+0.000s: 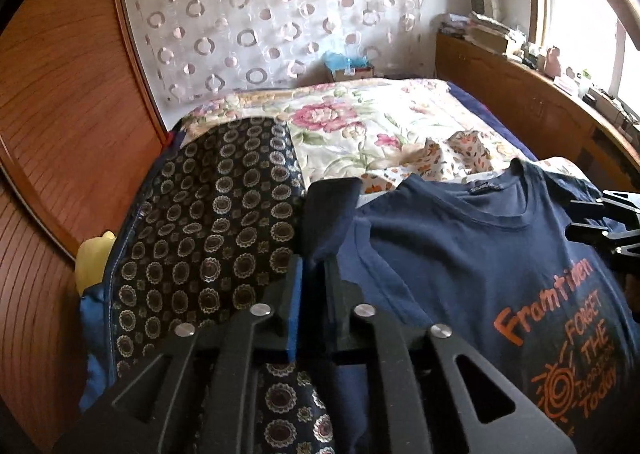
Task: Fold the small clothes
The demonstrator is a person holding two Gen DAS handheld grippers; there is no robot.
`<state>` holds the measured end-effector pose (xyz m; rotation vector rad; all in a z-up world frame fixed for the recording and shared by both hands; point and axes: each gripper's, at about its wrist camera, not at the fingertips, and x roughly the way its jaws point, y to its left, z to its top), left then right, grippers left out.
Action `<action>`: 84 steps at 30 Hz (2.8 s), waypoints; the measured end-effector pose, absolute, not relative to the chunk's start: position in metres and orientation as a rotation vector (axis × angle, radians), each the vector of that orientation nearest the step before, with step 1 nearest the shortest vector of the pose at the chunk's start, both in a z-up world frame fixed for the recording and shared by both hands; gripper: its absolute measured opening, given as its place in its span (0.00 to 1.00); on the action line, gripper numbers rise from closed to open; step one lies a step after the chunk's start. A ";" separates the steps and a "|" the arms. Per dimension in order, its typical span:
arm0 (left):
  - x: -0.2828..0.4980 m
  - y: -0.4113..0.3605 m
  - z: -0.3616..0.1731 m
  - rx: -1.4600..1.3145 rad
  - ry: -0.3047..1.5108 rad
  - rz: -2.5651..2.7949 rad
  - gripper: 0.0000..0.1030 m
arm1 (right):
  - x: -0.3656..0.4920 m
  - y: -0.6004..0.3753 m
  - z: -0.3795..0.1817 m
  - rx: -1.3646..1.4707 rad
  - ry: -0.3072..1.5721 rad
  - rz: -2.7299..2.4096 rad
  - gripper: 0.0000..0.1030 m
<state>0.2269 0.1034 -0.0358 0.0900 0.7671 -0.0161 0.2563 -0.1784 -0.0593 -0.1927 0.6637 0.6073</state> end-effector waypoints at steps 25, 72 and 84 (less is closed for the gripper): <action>0.202 -0.008 -0.068 0.099 0.769 -0.329 0.75 | 0.142 -0.356 -0.074 -0.009 0.665 0.160 0.48; 0.220 -0.030 -0.101 0.169 0.911 -0.340 0.86 | 0.132 -0.401 -0.064 0.161 0.655 0.207 0.06; 0.216 -0.028 -0.100 0.175 0.898 -0.346 0.85 | 0.155 -0.294 -0.098 0.085 0.716 0.444 0.06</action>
